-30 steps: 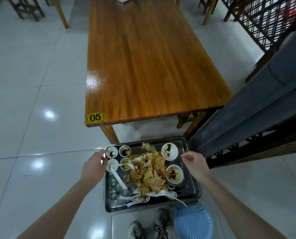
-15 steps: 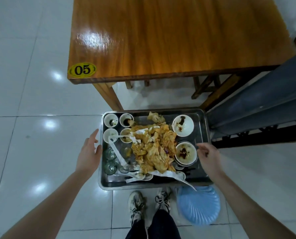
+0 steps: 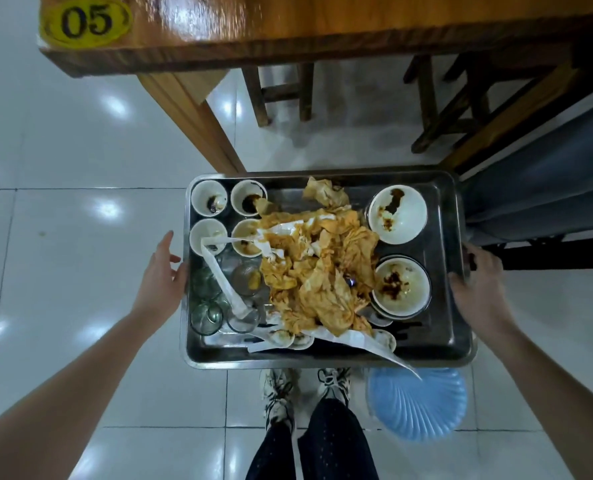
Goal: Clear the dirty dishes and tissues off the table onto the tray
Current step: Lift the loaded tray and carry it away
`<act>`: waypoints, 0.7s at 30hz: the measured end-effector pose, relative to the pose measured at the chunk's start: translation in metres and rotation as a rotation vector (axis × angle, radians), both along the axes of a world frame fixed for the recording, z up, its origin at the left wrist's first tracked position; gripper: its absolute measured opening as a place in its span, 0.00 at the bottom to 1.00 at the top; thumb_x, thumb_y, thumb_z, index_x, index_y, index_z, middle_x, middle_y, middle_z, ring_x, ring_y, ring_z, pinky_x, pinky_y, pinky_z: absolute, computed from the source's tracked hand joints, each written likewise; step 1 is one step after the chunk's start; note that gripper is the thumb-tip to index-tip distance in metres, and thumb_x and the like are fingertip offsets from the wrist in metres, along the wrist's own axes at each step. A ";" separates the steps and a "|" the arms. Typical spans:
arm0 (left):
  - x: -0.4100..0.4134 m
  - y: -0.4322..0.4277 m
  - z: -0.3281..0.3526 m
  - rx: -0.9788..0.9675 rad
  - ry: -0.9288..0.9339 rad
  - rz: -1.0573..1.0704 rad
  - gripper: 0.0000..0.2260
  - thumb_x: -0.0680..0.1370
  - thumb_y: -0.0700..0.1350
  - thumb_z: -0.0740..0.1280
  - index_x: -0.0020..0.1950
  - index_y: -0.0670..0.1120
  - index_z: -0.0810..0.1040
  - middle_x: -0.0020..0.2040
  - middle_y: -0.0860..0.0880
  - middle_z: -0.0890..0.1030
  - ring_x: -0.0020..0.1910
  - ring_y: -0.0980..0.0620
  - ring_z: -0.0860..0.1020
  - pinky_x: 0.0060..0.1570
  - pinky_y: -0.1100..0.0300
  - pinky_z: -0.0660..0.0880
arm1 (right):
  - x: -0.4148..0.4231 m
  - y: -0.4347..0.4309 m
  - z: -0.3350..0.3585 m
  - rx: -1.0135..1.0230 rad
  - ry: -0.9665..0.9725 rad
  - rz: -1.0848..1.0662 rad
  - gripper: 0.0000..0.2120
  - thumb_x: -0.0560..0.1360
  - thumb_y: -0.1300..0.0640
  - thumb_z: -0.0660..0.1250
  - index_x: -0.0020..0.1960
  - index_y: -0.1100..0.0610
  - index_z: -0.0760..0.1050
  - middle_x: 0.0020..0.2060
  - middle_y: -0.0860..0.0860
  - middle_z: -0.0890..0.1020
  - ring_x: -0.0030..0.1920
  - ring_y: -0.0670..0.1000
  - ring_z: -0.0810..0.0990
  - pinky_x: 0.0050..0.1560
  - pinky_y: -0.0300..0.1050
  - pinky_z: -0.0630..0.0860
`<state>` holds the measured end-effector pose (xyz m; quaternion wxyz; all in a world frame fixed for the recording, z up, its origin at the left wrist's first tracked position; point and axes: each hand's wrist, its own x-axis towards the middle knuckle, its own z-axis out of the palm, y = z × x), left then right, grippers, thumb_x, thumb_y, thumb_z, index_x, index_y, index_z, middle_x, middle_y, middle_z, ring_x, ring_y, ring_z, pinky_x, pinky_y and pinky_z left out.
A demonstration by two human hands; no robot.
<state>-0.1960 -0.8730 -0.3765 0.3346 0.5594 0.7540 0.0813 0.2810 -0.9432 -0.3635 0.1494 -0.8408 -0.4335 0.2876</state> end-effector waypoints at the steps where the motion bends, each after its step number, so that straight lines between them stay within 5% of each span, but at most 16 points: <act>1: 0.000 0.002 -0.003 0.001 0.000 -0.004 0.26 0.81 0.47 0.59 0.77 0.52 0.53 0.53 0.47 0.73 0.38 0.55 0.75 0.37 0.59 0.71 | 0.002 -0.001 -0.002 -0.015 -0.009 0.018 0.29 0.74 0.66 0.66 0.73 0.58 0.62 0.66 0.61 0.67 0.64 0.60 0.67 0.63 0.51 0.64; 6: 0.003 0.005 -0.014 -0.038 -0.016 0.011 0.24 0.82 0.48 0.57 0.77 0.57 0.52 0.45 0.48 0.76 0.36 0.49 0.77 0.30 0.57 0.72 | 0.007 -0.002 -0.014 -0.049 0.004 0.068 0.35 0.76 0.63 0.65 0.76 0.49 0.53 0.62 0.61 0.69 0.60 0.61 0.70 0.55 0.51 0.67; 12: 0.007 0.000 -0.024 0.025 -0.035 -0.026 0.26 0.82 0.42 0.59 0.77 0.57 0.55 0.35 0.47 0.74 0.34 0.50 0.75 0.35 0.54 0.70 | 0.013 0.002 -0.028 0.074 0.046 0.146 0.34 0.77 0.63 0.64 0.76 0.48 0.52 0.70 0.55 0.70 0.63 0.61 0.74 0.61 0.55 0.71; 16: 0.010 -0.002 -0.025 0.077 -0.055 -0.015 0.29 0.80 0.39 0.63 0.76 0.56 0.57 0.38 0.49 0.75 0.36 0.50 0.73 0.42 0.54 0.70 | 0.015 -0.001 -0.039 0.178 0.024 0.102 0.32 0.76 0.60 0.66 0.75 0.46 0.56 0.66 0.53 0.74 0.52 0.57 0.80 0.51 0.43 0.73; 21: 0.014 -0.005 -0.028 0.138 -0.094 0.013 0.32 0.78 0.37 0.66 0.76 0.59 0.59 0.54 0.50 0.76 0.51 0.50 0.74 0.51 0.55 0.71 | 0.013 0.001 -0.045 0.246 0.041 0.039 0.33 0.74 0.61 0.70 0.74 0.49 0.61 0.57 0.58 0.80 0.34 0.35 0.75 0.36 0.18 0.66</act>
